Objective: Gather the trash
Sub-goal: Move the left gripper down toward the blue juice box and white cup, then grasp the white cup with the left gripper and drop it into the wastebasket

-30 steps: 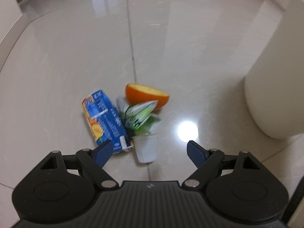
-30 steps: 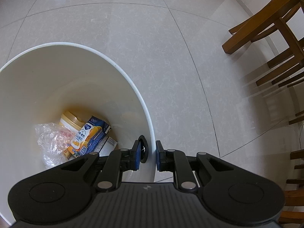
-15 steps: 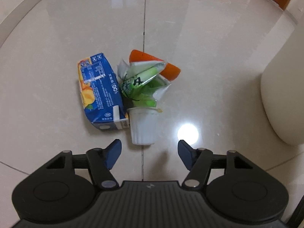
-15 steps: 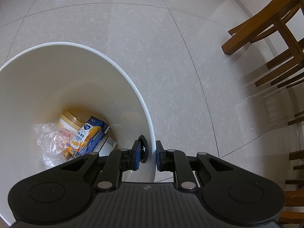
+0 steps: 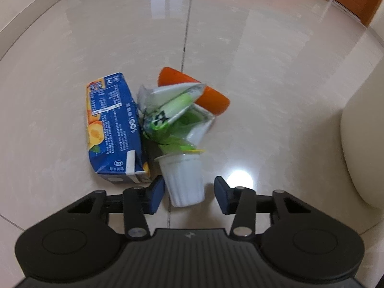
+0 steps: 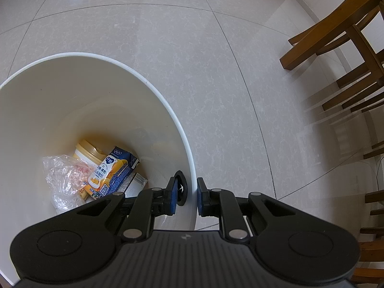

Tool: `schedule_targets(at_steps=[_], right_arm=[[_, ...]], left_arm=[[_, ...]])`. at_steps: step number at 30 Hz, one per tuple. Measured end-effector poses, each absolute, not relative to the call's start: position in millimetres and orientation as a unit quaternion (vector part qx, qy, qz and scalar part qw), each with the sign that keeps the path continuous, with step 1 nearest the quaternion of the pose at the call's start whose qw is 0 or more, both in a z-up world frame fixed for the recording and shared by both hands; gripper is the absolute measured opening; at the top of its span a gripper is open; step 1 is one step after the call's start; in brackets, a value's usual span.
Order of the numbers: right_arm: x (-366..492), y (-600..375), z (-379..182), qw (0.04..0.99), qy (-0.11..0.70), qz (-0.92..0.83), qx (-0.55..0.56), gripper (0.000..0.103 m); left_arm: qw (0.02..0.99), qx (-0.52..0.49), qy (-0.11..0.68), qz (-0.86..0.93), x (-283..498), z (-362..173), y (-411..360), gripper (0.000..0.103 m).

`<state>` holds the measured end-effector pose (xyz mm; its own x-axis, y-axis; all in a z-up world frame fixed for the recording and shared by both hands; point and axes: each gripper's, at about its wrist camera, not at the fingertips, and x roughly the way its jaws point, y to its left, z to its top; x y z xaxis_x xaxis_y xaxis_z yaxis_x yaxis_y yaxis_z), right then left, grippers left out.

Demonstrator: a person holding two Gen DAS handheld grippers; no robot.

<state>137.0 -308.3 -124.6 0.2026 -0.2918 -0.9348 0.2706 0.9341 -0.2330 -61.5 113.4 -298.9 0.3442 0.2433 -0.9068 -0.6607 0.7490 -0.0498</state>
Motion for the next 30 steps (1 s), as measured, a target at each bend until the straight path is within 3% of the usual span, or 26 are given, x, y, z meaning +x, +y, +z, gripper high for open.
schedule_targets(at_steps=[5,8,20,30], right_arm=[[136.8,-308.2,-124.5,0.775,0.605,-0.181,-0.011,0.02],[136.0,-308.5,-124.5,0.776,0.604,-0.182,-0.011,0.02],[136.1,-308.8,-124.6,0.775,0.605,-0.182,-0.011,0.02],[136.2,-307.6,-125.3,0.776,0.604,-0.182,-0.011,0.02]], left_arm=[[0.787,-0.232,0.483,0.306,-65.9,-299.0,120.9,0.042],[0.785,-0.246,0.477,0.309,-67.3,-296.3,124.7,0.033],[0.793,-0.217,0.513,0.249,-77.5,-268.1,138.0,0.033],[0.811,-0.133,0.55,0.151,-84.6,-218.4,137.7,0.033]])
